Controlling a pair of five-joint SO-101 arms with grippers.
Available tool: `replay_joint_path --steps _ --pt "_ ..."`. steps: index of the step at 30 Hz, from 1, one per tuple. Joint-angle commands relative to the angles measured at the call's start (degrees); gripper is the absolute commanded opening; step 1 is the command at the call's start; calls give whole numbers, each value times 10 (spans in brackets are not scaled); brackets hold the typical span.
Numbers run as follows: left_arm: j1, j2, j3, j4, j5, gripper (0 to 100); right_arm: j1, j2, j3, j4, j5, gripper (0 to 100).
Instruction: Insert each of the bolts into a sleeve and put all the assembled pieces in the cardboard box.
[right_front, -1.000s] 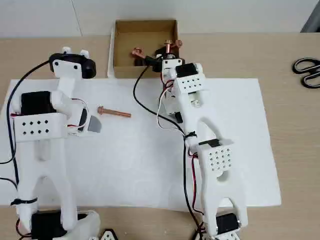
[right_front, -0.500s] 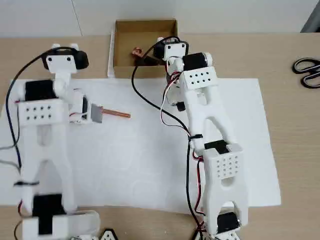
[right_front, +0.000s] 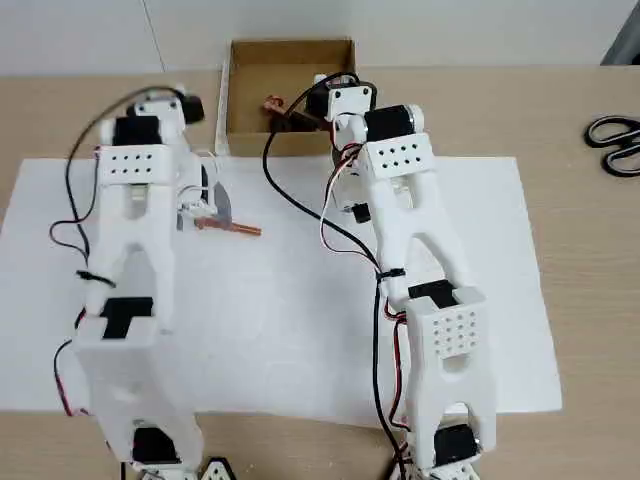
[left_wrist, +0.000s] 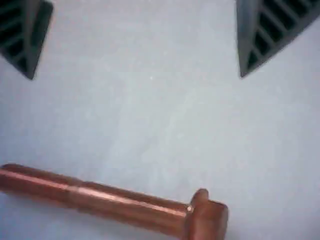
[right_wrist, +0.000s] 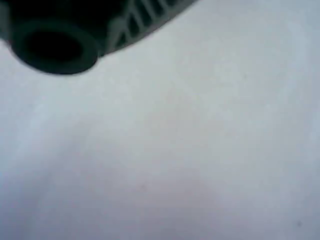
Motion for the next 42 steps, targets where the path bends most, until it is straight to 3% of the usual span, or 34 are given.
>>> replay_joint_path --steps 1,6,12,19,31,42 --pt "8 20 -29 11 1 247 5 -46 -19 7 3 17" --pt "13 26 -30 10 8 246 4 -45 -19 7 2 17" --pt "33 33 -71 -13 205 158 3 -45 -19 7 2 17" --pt "32 33 -69 -21 324 112 4 -45 -19 7 2 17" --pt "33 43 -68 -76 439 108 2 -45 -19 7 2 17" --pt "33 126 -73 -89 483 108 2 -45 -19 7 2 17"
